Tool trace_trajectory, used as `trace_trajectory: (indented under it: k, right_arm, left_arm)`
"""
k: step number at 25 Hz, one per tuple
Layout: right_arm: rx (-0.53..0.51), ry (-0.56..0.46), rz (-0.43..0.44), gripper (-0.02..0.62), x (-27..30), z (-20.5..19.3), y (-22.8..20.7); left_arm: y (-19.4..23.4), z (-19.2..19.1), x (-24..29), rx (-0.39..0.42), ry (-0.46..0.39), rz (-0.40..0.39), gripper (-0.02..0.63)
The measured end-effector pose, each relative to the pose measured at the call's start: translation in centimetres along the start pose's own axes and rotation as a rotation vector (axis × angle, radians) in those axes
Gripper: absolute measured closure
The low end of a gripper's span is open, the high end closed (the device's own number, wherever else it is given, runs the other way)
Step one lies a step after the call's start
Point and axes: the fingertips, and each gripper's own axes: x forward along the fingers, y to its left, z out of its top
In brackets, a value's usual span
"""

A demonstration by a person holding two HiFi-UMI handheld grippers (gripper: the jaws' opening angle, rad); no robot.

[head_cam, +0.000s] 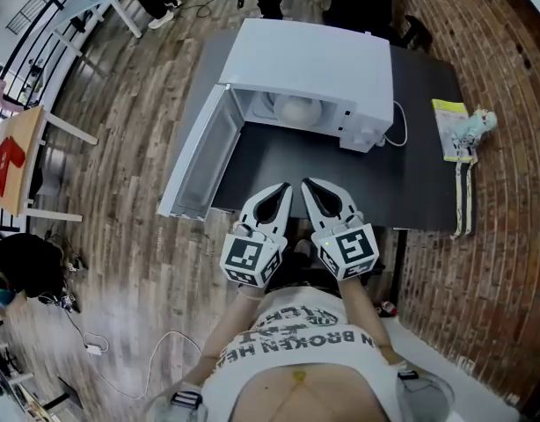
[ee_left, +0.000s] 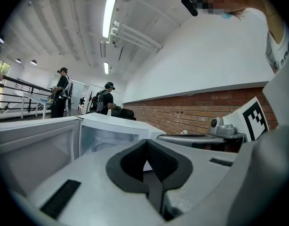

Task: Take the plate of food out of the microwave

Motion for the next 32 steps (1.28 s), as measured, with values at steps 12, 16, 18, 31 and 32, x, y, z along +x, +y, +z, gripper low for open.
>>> trace_trajectory:
  k: [12, 16, 18, 31, 32]
  right_arm:
    - [0.044, 0.013, -0.121, 0.588, 5.6, 0.8, -5.4]
    - [0.048, 0.02, -0.173, 0.588, 8.3, 1.0, -7.2]
    - [0.052, 0.028, -0.188, 0.588, 9.8, 0.9, -7.6]
    - [0.091, 0.114, -0.295, 0.588, 16.3, -1.9, -10.3]
    - [0.094, 0.12, -0.299, 0.588, 16.6, -2.2, -10.5]
  left_arm:
    - [4.7, 1.6, 7.1, -0.036, 0.035, -0.11, 0.6]
    - [6.7, 2.3, 9.4, -0.038, 0.044, -0.158, 0.6]
    - [7.9, 2.4, 10.3, -0.039, 0.053, -0.176, 0.6]
    - [14.3, 0.0, 15.2, -0.094, 0.141, -0.247, 0.6]
    - [14.6, -0.3, 15.4, -0.096, 0.148, -0.248, 0.6]
